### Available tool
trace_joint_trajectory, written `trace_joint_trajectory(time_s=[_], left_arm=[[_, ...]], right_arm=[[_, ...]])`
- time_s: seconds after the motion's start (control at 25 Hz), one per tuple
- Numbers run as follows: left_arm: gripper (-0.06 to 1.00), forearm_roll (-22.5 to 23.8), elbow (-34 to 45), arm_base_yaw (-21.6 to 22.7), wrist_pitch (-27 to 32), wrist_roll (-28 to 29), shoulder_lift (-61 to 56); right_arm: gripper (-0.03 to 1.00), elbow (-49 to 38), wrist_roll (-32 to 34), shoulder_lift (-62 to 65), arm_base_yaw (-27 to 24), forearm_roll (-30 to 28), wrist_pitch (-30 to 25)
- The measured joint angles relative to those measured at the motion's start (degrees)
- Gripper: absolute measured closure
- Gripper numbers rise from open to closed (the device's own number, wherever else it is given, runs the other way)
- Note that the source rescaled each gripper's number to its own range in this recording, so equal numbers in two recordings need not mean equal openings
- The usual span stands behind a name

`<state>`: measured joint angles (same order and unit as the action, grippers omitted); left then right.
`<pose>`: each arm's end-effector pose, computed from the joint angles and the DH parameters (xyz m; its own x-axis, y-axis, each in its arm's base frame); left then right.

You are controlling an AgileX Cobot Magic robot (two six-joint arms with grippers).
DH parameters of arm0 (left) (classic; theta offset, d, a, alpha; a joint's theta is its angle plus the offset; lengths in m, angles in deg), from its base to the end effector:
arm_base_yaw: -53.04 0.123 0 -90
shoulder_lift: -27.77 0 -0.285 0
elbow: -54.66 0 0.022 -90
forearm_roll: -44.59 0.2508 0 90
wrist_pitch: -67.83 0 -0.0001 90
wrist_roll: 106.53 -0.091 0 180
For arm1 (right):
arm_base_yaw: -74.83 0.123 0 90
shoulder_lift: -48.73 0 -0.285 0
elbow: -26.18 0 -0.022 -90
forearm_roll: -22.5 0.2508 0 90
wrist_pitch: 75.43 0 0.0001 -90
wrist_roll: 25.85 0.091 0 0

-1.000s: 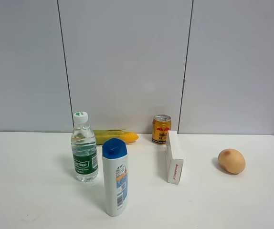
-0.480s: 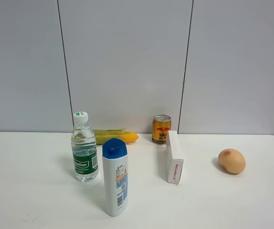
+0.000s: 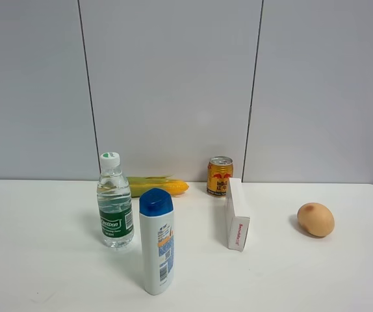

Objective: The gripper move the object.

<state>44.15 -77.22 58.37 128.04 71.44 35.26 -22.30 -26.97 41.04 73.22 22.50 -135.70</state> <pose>-0.0061 -0.0012 0.2802 -0.4362 -0.0089 -0.8998 -0.0732 0.9970 0.0256 -0.0049 0.0001 0.2784 -0.4455 -0.0070 -0.8952 0.0194 0.9997 -0.0175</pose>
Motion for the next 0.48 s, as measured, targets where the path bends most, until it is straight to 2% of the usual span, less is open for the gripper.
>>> trace_joint_trajectory(time_s=[0.48], left_arm=[[-0.06, 0.0, 0.0, 0.0, 0.0, 0.0, 0.0]], right_arm=[[0.06, 0.0, 0.0, 0.0, 0.0, 0.0, 0.0]])
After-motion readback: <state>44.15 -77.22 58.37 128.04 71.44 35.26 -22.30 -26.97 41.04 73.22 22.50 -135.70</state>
